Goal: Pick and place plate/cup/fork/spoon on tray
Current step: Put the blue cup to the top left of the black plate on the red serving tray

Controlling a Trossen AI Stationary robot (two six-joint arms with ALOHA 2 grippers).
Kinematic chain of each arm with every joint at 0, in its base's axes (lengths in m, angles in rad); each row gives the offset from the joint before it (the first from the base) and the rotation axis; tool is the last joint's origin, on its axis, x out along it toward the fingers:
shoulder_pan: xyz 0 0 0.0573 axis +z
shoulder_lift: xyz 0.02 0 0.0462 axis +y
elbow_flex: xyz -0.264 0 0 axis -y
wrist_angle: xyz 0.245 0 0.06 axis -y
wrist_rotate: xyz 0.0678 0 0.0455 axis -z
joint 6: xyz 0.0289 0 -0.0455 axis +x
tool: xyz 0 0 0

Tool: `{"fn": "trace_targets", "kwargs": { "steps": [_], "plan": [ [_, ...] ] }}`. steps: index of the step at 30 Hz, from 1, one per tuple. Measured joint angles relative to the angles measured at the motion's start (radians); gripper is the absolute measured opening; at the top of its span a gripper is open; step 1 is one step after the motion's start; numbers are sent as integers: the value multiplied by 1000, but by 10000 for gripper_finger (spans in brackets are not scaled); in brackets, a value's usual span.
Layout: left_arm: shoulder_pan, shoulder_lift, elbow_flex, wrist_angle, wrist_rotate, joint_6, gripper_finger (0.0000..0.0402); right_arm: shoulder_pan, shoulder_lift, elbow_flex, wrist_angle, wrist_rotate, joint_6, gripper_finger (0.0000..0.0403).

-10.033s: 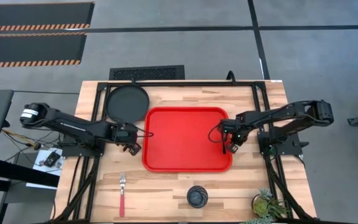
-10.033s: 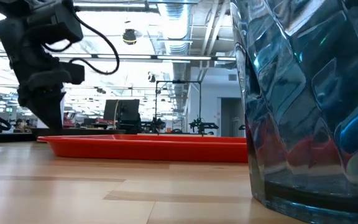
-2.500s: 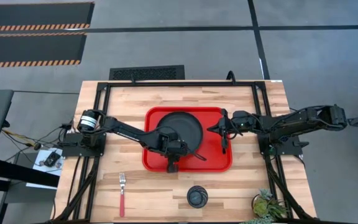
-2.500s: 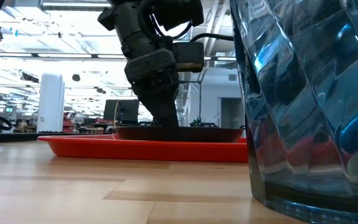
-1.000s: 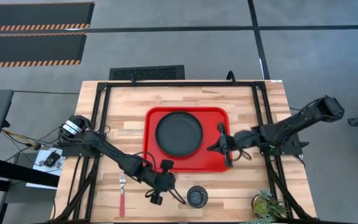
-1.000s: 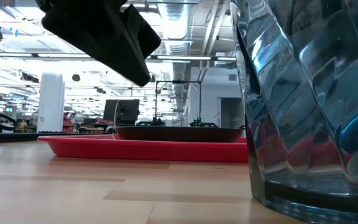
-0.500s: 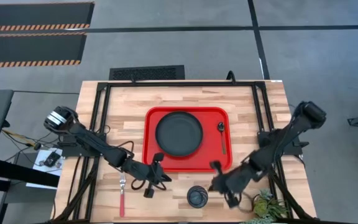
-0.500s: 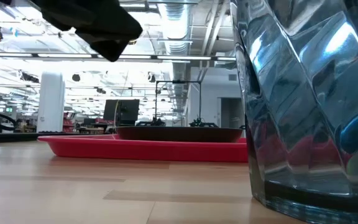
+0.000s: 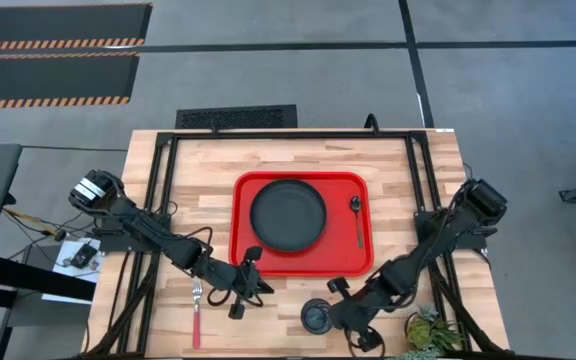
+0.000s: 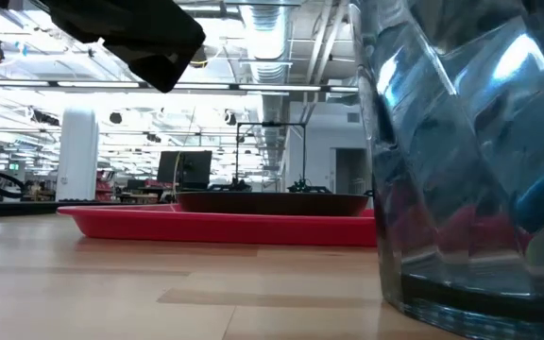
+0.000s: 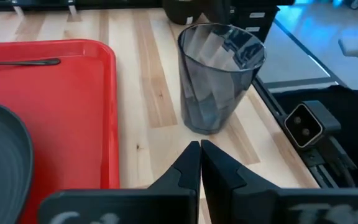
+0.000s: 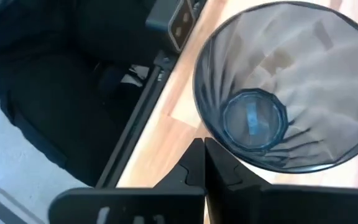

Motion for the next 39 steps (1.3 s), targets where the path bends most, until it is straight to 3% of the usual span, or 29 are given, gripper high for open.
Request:
{"fn": "trace_targets", "kwargs": {
  "steps": [18, 25, 29, 32, 39],
  "plan": [
    [-20, 0, 31, 77, 0, 51, 1, -120, 5, 0, 121, 67, -106, 15],
    [-42, 6, 169, -123, 11, 134, 36, -139, -1, 0, 127, 68, -166, 14],
    [-42, 7, 226, -212, 60, 177, 70, -91, -84, -5, 82, 111, -215, 11],
    [-42, 23, 278, -239, 99, 189, 92, -58, -159, -86, 112, 150, -219, 5],
    [-41, 155, 452, -442, 127, 255, 110, -76, -326, -356, 426, 160, -202, 4]
  ]
}}
